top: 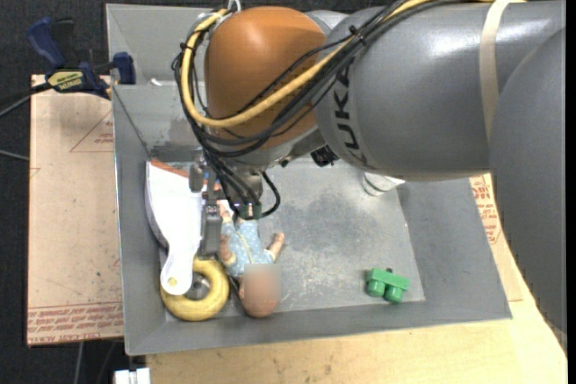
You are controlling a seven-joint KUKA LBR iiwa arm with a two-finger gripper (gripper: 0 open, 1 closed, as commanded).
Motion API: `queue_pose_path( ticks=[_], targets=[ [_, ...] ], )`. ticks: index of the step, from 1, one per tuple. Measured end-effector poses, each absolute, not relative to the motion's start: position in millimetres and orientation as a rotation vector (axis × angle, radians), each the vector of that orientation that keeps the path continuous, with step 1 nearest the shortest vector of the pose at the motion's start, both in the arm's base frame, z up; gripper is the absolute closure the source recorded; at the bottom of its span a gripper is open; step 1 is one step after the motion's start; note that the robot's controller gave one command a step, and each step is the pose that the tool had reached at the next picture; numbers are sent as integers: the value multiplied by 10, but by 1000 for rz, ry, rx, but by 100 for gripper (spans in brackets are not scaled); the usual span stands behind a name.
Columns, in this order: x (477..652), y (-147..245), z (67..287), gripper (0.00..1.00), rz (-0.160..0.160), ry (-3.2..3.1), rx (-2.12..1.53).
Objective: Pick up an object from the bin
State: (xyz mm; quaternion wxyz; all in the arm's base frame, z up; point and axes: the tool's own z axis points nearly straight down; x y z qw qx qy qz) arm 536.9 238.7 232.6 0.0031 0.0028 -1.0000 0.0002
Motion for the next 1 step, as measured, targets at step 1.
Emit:
queue_pose_path(
  ticks=[1],
  targets=[
    [5383, 2371, 2375, 0, -2, -3142, 1]
  ],
)
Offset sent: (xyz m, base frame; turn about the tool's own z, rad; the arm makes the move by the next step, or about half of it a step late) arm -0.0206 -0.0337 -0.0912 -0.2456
